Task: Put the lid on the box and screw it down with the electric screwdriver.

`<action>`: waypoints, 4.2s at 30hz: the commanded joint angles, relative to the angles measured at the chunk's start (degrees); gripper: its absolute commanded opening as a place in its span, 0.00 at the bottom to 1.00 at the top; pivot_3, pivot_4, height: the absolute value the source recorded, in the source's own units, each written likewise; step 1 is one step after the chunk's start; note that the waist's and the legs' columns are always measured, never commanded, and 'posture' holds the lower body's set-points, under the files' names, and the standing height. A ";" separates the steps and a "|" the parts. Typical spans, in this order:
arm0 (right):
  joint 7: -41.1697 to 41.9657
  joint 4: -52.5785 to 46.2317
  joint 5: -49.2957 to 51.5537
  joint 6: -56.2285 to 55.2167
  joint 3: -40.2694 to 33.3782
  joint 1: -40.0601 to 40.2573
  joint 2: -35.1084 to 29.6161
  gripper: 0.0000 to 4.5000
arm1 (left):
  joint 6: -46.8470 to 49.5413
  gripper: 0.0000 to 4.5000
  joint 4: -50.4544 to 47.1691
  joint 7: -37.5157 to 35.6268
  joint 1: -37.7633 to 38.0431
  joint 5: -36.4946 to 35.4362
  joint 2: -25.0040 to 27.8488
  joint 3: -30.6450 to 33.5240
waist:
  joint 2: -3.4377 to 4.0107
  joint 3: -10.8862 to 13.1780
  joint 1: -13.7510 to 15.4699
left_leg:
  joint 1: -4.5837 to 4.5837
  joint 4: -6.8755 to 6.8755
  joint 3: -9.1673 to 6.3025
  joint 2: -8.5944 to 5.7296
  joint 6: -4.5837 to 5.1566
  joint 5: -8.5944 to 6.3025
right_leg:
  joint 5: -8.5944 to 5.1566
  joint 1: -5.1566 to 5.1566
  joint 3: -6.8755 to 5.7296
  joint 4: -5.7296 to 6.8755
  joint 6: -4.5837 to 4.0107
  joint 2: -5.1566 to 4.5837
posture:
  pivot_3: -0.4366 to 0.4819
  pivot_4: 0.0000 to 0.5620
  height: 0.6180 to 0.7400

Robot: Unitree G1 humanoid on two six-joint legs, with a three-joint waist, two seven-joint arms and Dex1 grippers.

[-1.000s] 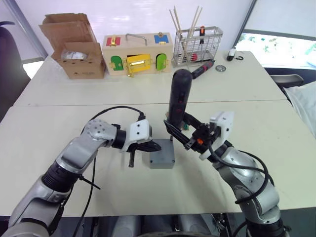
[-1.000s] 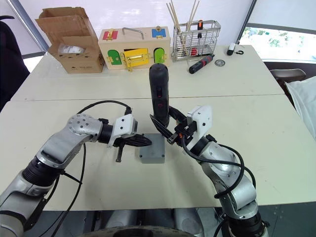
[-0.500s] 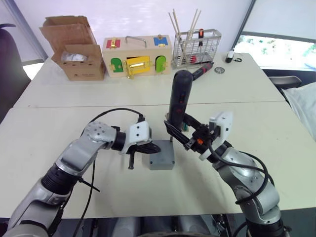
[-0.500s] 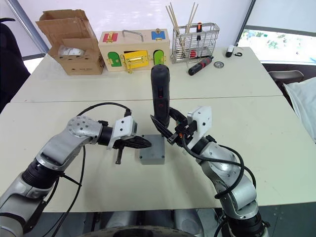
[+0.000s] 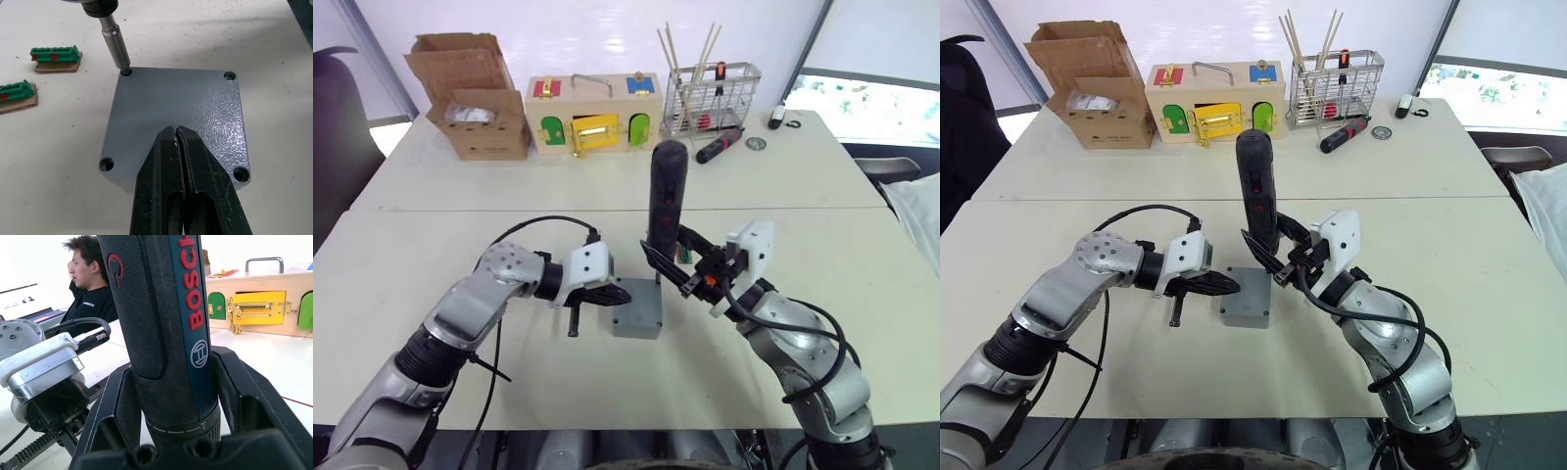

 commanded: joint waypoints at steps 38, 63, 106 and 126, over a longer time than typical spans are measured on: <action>-18.90 18.21 73.23 27.89 -25.20 -37.02 -31.81 0.43 | 11.89 0.00 4.72 2.17 -11.63 -18.53 -7.36 16.02 | 0.39 1.82 0.61 | -2.92 1.04 -0.04 -0.03 -0.12 0.09 | 0.19 -2.43 -0.18 0.36 0.09 -0.10 | 0.48 0.27 1.00; 16.11 51.91 30.00 59.45 4.77 -38.98 -54.41 0.43 | 1.03 0.00 -3.71 -2.00 -4.92 -8.03 -5.24 1.61 | 0.73 2.13 0.18 | -3.05 1.03 0.32 -0.02 0.00 0.03 | 0.23 -2.81 0.14 0.45 0.18 -0.02 | 0.48 0.27 1.00; 16.89 -3.77 25.79 38.07 -6.24 -6.15 -25.36 0.99 | 8.22 0.00 -2.26 4.19 5.13 -5.04 1.26 4.97 | 0.45 2.01 1.53 | -2.75 1.96 0.14 -0.12 0.04 0.00 | 0.25 -2.32 0.05 1.23 0.24 -0.08 | 0.48 0.27 1.00; 14.00 -3.67 28.29 40.40 -7.04 -7.84 -23.93 0.99 | -8.02 0.00 16.90 4.58 -2.58 6.48 -6.94 1.37 | 0.44 2.01 1.36 | -2.89 1.95 0.10 -0.13 0.06 -0.01 | 0.25 -2.53 0.00 1.30 0.24 -0.04 | 0.48 0.27 1.00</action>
